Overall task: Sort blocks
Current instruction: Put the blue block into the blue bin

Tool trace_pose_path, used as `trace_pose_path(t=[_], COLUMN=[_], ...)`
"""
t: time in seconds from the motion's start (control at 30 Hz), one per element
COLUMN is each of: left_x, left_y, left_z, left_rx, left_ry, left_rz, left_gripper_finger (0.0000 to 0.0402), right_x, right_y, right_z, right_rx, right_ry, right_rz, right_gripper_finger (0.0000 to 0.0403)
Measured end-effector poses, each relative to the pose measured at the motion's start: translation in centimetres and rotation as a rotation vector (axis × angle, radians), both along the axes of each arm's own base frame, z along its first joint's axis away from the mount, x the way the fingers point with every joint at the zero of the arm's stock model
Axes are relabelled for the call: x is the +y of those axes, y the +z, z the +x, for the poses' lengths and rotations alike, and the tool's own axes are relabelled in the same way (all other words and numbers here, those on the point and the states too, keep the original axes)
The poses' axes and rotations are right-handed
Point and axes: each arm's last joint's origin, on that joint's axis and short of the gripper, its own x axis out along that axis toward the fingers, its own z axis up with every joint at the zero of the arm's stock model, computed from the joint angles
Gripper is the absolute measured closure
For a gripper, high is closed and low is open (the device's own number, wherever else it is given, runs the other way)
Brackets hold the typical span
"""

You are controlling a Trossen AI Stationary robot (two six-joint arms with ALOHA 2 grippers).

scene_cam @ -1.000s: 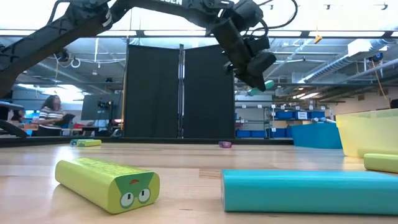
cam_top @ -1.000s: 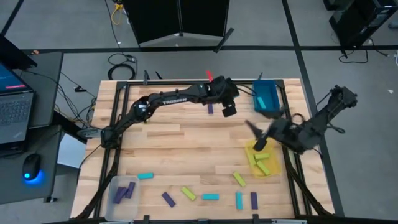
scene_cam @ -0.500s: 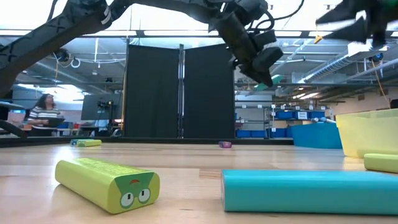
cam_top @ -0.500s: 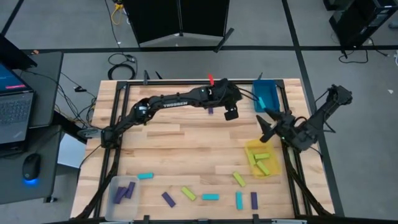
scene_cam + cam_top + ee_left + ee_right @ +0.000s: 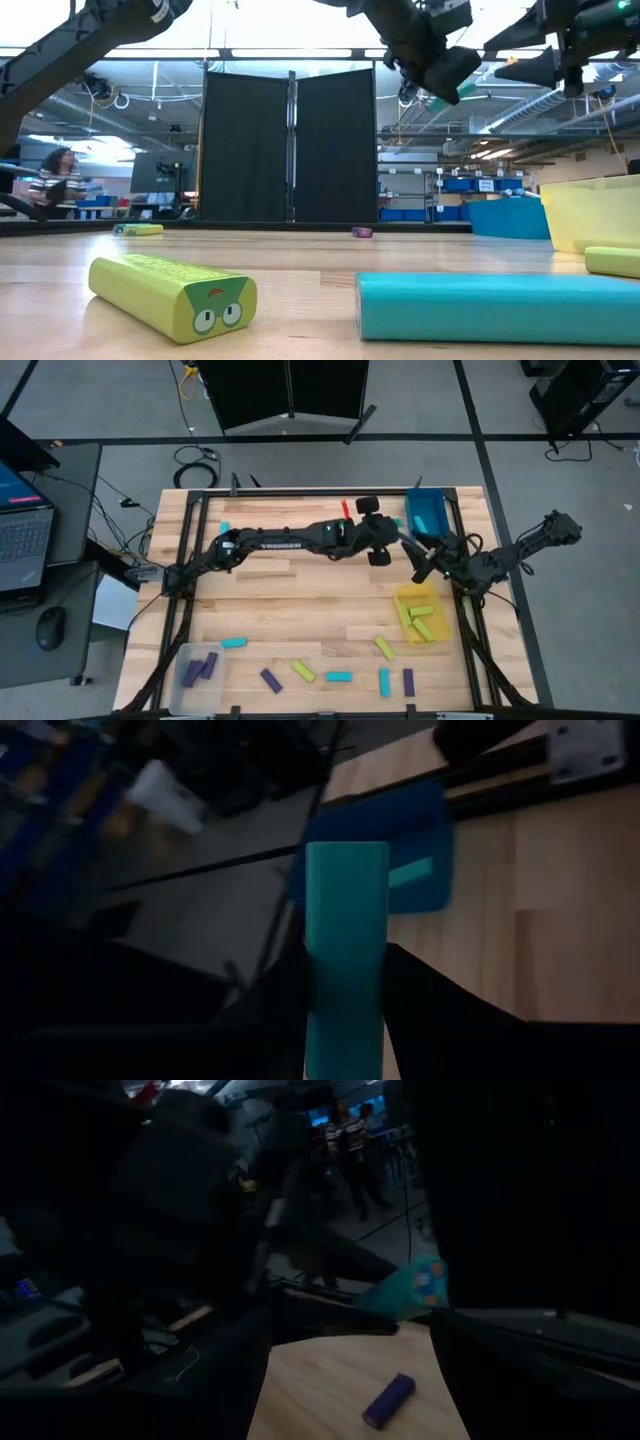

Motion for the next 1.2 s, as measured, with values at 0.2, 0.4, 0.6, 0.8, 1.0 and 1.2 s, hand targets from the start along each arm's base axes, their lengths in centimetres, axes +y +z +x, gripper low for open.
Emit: trace_pose_path(t=[0.2,0.4,0.6,0.8,1.0,1.2], left_x=[-2.1,-3.9,-5.2,-5.5,-5.6,-5.5], left_y=[0.1,0.4,0.6,0.6,0.6,0.6], left_z=[0.0,0.2,0.2,0.2,0.3,0.3], left_rx=[0.029,-0.001,-0.008,-0.009,-0.01,-0.017], left_ry=[0.01,-0.014,-0.028,-0.034,-0.036,-0.026], left_rz=[0.074,0.1,0.128,0.128,0.128,0.131], left_gripper_finger=[0.0298,0.0298,0.0298,0.0298,0.0298,0.0299], right_x=[-0.3,-0.7,-1.2,-1.5,-1.7,-1.6], right_y=[0.2,0.1,0.1,0.1,0.1,0.3], right_z=[0.1,0.4,0.6,0.7,0.8,1.0], right_rx=[0.003,-0.001,-0.003,-0.004,-0.009,-0.022], right_ry=[0.018,0.028,0.033,0.035,0.067,0.078], right_rz=[-0.018,-0.008,-0.005,-0.003,0.002,-0.003], right_gripper_finger=[0.0117,0.0119,0.0119,0.0146,0.0231,0.0332])
